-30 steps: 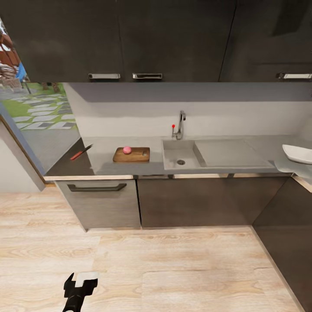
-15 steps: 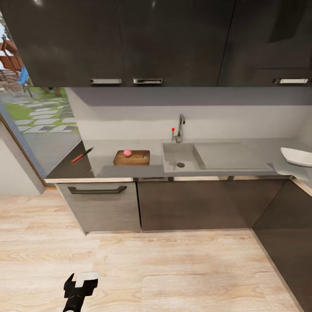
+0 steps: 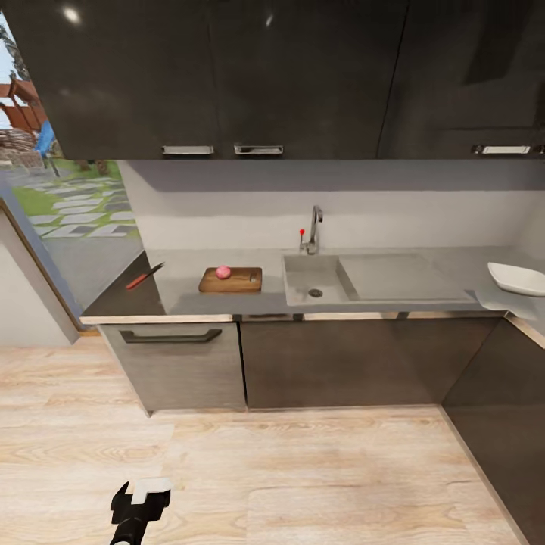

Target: In the kitchen, take the Vidalia onion out of the sink, dice it on the chopping board with the paring knife, put the diced onion into the bowl on the countertop, then place both the paring knife and the chopping board into the sink.

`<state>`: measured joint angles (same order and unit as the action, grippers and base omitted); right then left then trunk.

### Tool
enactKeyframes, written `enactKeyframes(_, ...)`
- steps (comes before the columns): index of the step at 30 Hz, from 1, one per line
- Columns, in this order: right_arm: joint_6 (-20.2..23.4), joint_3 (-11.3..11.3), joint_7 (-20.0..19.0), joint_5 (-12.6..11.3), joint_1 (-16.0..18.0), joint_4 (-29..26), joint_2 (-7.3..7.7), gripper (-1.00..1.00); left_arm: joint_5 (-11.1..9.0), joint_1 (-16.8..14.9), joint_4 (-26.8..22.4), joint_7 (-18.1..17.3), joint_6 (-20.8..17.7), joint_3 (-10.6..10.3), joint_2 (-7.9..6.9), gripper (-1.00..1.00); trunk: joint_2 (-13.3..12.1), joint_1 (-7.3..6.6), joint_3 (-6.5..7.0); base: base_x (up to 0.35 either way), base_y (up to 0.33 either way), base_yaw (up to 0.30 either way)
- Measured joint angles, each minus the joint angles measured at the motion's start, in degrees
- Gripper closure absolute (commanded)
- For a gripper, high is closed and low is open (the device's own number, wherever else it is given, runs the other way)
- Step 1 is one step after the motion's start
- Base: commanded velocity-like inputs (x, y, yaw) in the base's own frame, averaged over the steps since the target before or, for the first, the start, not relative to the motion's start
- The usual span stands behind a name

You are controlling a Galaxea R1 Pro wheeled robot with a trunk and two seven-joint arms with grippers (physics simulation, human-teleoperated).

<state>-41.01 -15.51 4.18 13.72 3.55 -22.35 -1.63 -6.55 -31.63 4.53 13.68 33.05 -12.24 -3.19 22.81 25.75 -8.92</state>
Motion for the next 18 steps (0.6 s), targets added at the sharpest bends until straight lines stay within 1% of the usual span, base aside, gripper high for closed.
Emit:
enactKeyframes(11,0.0,0.0,0.0,0.0,0.0,0.0,0.00,-1.00,0.0,0.0,0.0,0.0,0.0,0.0,0.00,-1.00,0.0,0.00,0.99,0.000,0.000,0.000)
enactKeyframes(18,0.0,0.0,0.0,0.0,0.0,0.0,0.00,-1.00,0.0,0.0,0.0,0.0,0.0,0.0,0.00,-1.00,0.0,0.00,1.13,0.000,0.000,0.000)
